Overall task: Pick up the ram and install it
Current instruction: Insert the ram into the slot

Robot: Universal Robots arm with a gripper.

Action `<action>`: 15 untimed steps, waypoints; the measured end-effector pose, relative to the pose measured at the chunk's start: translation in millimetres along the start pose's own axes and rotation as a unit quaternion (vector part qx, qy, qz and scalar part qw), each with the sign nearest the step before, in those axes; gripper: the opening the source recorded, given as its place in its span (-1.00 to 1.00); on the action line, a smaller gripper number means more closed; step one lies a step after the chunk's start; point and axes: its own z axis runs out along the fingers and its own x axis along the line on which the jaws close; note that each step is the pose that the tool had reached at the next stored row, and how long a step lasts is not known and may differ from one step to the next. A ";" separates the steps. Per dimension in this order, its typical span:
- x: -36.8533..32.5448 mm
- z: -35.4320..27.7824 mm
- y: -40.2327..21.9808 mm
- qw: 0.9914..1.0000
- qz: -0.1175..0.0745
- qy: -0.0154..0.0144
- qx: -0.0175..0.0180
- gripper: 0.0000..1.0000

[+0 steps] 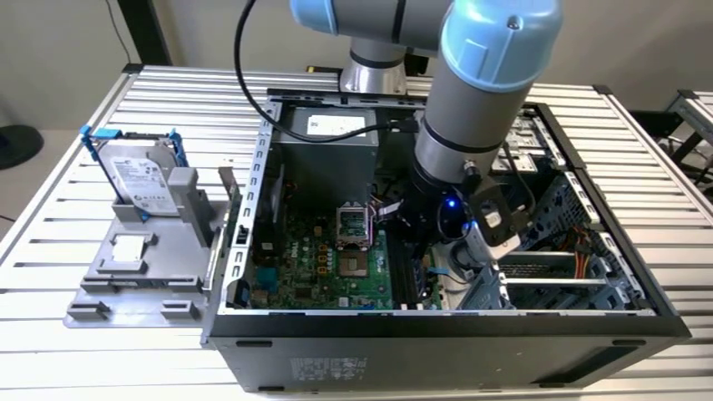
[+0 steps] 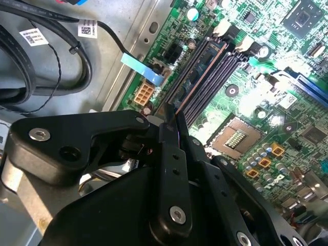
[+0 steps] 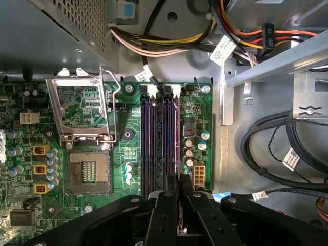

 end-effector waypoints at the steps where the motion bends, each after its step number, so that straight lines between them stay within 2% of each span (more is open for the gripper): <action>1: -0.2 0.4 0.0 1.000 0.000 0.000 0.000 -1.00; 15: -2.6 2.7 0.4 1.000 0.000 0.002 0.000 -1.00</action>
